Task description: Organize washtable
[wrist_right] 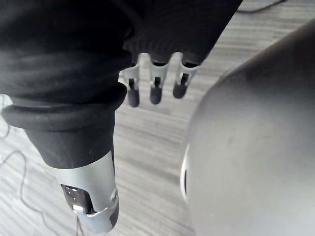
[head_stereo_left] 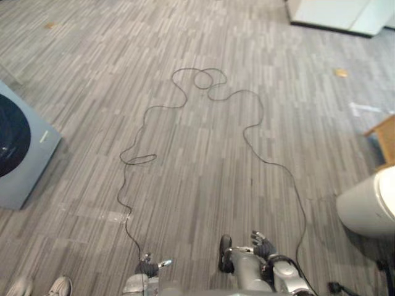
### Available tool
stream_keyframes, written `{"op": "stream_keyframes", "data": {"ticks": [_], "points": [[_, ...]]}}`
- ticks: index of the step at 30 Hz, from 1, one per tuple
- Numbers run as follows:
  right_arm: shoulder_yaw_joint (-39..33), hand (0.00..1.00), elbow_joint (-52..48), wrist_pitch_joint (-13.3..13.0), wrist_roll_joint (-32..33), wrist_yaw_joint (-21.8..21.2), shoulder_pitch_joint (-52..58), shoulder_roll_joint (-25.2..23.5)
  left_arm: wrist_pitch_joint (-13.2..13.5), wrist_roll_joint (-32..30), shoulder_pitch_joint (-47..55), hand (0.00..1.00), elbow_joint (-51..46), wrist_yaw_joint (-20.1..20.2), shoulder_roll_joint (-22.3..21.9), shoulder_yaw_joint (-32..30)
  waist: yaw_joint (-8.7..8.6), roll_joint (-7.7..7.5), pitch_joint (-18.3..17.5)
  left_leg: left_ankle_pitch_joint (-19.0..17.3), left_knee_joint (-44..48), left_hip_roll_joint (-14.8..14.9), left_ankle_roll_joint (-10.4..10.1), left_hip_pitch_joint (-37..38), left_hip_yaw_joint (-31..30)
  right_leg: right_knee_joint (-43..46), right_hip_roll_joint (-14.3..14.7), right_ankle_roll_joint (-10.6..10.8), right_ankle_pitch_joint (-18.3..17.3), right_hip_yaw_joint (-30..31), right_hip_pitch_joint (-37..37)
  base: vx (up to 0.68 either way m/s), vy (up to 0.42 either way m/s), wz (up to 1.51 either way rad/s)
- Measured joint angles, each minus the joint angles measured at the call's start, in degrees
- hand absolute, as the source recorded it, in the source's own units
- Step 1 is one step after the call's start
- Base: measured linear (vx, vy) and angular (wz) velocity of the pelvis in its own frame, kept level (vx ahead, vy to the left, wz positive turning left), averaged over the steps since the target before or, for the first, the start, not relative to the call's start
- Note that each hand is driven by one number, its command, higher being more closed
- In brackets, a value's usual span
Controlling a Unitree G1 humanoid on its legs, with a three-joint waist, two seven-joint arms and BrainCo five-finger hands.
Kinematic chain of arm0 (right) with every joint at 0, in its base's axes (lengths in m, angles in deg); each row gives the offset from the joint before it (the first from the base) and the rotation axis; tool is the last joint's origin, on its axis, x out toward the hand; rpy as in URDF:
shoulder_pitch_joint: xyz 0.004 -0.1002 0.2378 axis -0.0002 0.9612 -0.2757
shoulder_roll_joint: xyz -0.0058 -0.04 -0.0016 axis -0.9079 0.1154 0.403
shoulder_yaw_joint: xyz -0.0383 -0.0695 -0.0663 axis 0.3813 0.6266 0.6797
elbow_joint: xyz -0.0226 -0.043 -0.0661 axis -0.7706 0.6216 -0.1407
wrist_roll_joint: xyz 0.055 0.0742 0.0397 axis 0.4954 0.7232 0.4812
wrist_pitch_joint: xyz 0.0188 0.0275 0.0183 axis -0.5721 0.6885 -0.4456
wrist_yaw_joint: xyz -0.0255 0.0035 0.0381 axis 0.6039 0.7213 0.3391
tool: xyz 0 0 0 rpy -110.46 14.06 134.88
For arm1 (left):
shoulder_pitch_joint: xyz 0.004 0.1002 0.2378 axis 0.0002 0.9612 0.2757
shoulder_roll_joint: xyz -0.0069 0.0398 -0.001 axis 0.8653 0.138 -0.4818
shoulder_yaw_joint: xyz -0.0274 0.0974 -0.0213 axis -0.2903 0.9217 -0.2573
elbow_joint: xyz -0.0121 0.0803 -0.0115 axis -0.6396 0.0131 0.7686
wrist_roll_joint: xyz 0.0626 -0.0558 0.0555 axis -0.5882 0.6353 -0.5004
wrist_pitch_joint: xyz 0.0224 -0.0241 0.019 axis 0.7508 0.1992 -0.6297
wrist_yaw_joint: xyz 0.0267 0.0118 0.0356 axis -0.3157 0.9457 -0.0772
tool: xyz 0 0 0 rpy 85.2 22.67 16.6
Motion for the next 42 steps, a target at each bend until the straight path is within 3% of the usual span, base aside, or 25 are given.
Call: {"op": "stream_keyframes", "data": {"ticks": [3,5,7,10,11,13,15,16,17,19,21,23,25,27,29,30,31,32,33,34,36,38,39,40,42], "points": [[0.0,0.0,-0.21,1.02,0.11,0.98,0.53,-1.33,-0.08,0.02,-0.26,0.0,-2.54,-0.09,-0.68,0.14,1.42,-0.36,0.77,-1.09,13.73,2.11,0.51,-6.13,1.54,-3.27,1.64,-2.18,-1.58,1.12,9.56,0.52,-0.213,-0.28],[-0.09,0.0,-1.05,1.05,0.37,1.12,1.6,-3.27,0.78,0.07,-0.27,0.0,-5.32,-0.05,-0.38,0.54,3.16,-2.33,0.62,-1.4,12.15,0.72,1.01,-12.51,4.62,-7.44,0.92,-1.65,-3.68,2.06,15.96,0.6,-0.206,-0.25],[-0.16,0.0,-0.83,1.53,0.49,1.11,0.78,-3.83,1.99,0.26,-0.54,0.0,-6.46,-0.06,-0.85,0.6,3.27,-1.88,0.98,-1.4,4.32,-0.79,1.06,-18.15,6.42,-11.06,1.22,-0.69,-5.35,2.01,19.99,0.56,-0.085,-0.13],[-0.26,0.0,-0.1,1.64,0.49,1.17,0.08,-3.92,2.48,1.16,-1.25,0.0,-6.62,-0.08,-1.82,0.73,5.36,-1.79,0.85,0.98,-23.67,-6.06,0.66,-20.12,9.67,-16.61,0.22,-0.46,-5.49,3.64,25.43,0.49,0.066,-0.39],[-0.24,0.0,1.6,1.35,0.46,1.22,-0.27,-3.69,2.37,1.57,-0.59,0.0,-6.52,-0.13,-1.79,1.16,6.37,-1.53,0.47,2.95,-32.98,-7.39,0.74,-19.86,9.55,-18.54,0.34,1.09,-6.45,4.71,27.27,0.54,0.136,-0.74],[-0.83,0.0,3.02,1.46,0.34,1.21,-0.49,-4.51,2.8,2.8,-0.83,0.0,-6.61,-0.14,-1.23,0.86,7.39,-2.56,-0.22,8.06,-27.99,-9.2,6.35,-21.47,7.63,-17.62,-1.51,3.27,-10.69,5.78,29.6,0.62,0.203,-0.51],[-2.47,0.0,4.02,1.58,-0.09,1.21,0.87,-5.45,2.8,2.81,-0.92,0.0,-6.32,-0.2,-0.52,0.91,7.34,-4.62,-1.08,7.59,-24.69,-9.91,8.27,-20.34,8.64,-6.28,-3.83,3.74,-11.46,6.83,26.8,0.68,0.205,-0.15],[-3.21,0.0,4.16,1.64,-0.28,1.06,1.81,-6.2,2.75,2.76,-0.93,0.0,-5.76,-0.18,0.83,1.76,7.24,-7.05,-1.94,5.44,-24.52,-11.85,9.92,-18.21,8.72,7.64,-6.46,5.18,-10.42,7.4,21.67,0.69,0.163,0.22],[-4.03,0.0,3.96,1.61,-0.78,1.0,1.94,-6.71,2.25,2.7,-1.38,0.0,-4.49,-0.06,2.47,3.64,5.65,-9.0,-2.05,2.58,-24.32,-13.96,11.05,-15.18,8.31,22.05,-8.94,6.97,-3.48,8.4,16.33,0.69,0.15,0.43],[-4.48,0.0,3.65,1.57,-1.8,0.97,1.67,-6.11,1.0,2.28,-2.06,0.0,-2.87,-0.08,2.99,5.0,4.36,-8.93,-1.64,-2.09,-23.5,-15.27,12.41,-9.43,7.01,38.65,-10.11,7.01,-2.28,9.56,9.77,0.72,0.111,0.44],[-4.88,0.0,2.87,1.42,-1.92,0.96,1.95,-5.52,0.68,2.26,-1.91,0.0,-2.53,-0.09,2.35,5.13,4.32,-7.61,-1.1,-5.76,-25.72,-15.32,12.42,-1.44,6.37,42.79,-9.86,6.02,-4.68,9.06,4.67,0.77,0.085,0.17],[-6.28,0.0,0.72,0.77,-1.92,0.91,2.59,-4.95,0.64,2.23,-1.97,0.0,-2.3,-0.04,0.92,5.15,3.86,-6.5,-1.14,-8.27,-29.9,-15.09,11.66,5.99,3.87,36.9,-8.82,5.72,-7.74,5.47,-2.89,0.72,0.01,0.39],[-6.46,0.0,0.95,0.66,-1.91,0.92,1.94,-3.86,0.63,2.15,-2.26,0.0,-1.23,-0.02,0.21,5.46,2.35,-6.05,-0.96,-9.6,-33.26,-13.94,10.78,11.07,2.21,20.63,-7.17,5.73,-7.41,3.05,-7.9,0.61,-0.056,0.59],[-8.09,0.0,1.74,0.97,-1.18,0.87,1.77,-3.77,0.56,1.94,-2.4,0.0,0.54,0.0,0.36,6.83,0.93,-6.47,-1.09,-11.31,-38.37,-13.77,8.55,18.13,-0.89,-4.61,-6.32,7.81,0.82,3.15,-10.31,0.74,-0.137,0.77],[-8.3,0.0,1.8,1.05,-1.17,0.73,1.21,-3.83,0.32,1.43,-1.19,0.0,0.67,0.0,0.29,6.74,-0.12,-6.05,-1.41,-12.7,-37.16,-13.2,7.75,21.01,-3.42,-3.56,-5.78,5.82,6.77,4.64,-10.94,0.94,-0.261,0.91],[-8.7,0.0,2.0,1.47,-1.76,0.7,1.04,-3.8,0.32,0.56,-0.8,0.0,0.66,0.04,-0.48,6.49,-0.46,-4.5,-2.44,-12.41,-27.65,-10.66,6.52,19.13,-6.18,1.7,-4.32,2.44,10.04,4.45,-10.23,1.05,-0.331,0.91],[-8.65,0.0,1.64,1.58,-1.84,0.52,0.84,-3.28,0.26,0.05,-1.14,0.0,0.61,0.04,-0.88,5.52,-0.17,-3.38,-2.19,-11.13,-21.11,-9.15,4.58,17.19,-6.37,3.82,-3.55,2.43,7.78,3.45,-9.23,1.04,-0.344,0.7],[-8.4,0.0,1.03,1.81,-2.15,0.43,0.79,-2.09,0.28,-0.11,-1.46,0.0,0.28,0.06,-2.27,2.92,0.01,-0.47,-1.92,-2.65,-4.97,-6.25,2.76,10.49,-6.76,5.34,-1.82,1.77,3.47,2.15,-6.34,0.69,-0.215,0.24],[-8.12,0.0,0.81,1.99,-2.08,0.56,0.82,-1.62,0.2,-0.13,-1.01,0.0,0.26,0.03,-2.84,1.96,0.14,0.52,-1.79,3.3,2.35,-4.92,2.22,7.17,-6.8,5.19,-1.01,1.19,1.77,1.89,-4.45,0.84,-0.222,-0.03],[-7.92,0.0,0.53,2.37,-1.93,1.09,0.83,-0.99,-0.17,-0.15,-0.87,0.0,0.02,0.0,-3.43,0.3,1.0,1.8,-1.26,4.76,13.95,-1.56,1.74,1.88,-4.7,4.15,1.27,-0.04,-0.88,2.26,0.23,0.84,-0.157,-0.38],[-7.56,0.0,1.45,3.19,-1.12,1.19,1.03,-1.73,-0.33,-0.24,-0.78,0.0,-1.53,-0.05,-2.63,-0.01,2.52,0.73,-0.54,2.58,21.72,-0.04,2.74,-3.86,-0.77,0.94,2.13,-0.74,-2.85,3.95,8.46,0.82,-0.143,-0.45],[-6.51,0.0,1.47,3.49,0.11,1.22,0.92,-4.12,0.25,0.07,0.44,0.0,-5.16,-0.07,-1.38,0.03,3.63,-1.88,-0.67,0.35,17.43,-2.12,3.4,-12.54,3.47,-8.23,1.22,-0.78,-3.57,6.96,18.78,0.76,-0.114,-0.38],[-5.77,0.0,1.69,3.48,0.12,1.2,0.59,-4.32,0.64,0.19,0.37,0.0,-5.22,-0.12,-1.25,0.02,4.11,-1.96,-0.63,-0.41,14.3,-2.65,3.27,-14.77,4.25,-10.17,0.97,-0.7,-3.64,7.6,20.67,0.73,-0.027,-0.54],[-5.26,0.0,2.23,3.49,0.11,1.19,-0.09,-4.43,1.37,0.62,0.13,0.0,-5.95,-0.12,-1.25,0.02,5.32,-1.94,-0.53,-1.09,5.29,-4.65,3.99,-18.31,4.75,-13.27,0.25,-0.16,-3.99,9.19,23.76,0.71,0.052,-0.71],[-5.23,0.0,4.61,3.51,0.09,1.19,-1.66,-4.94,1.84,1.86,0.05,0.0,-6.29,-0.12,-1.63,0.09,6.66,-1.68,-0.39,0.44,-17.07,-8.02,2.52,-19.54,3.72,-15.04,-1.41,1.13,-5.52,11.35,27.33,0.71,0.132,-0.8]]}}
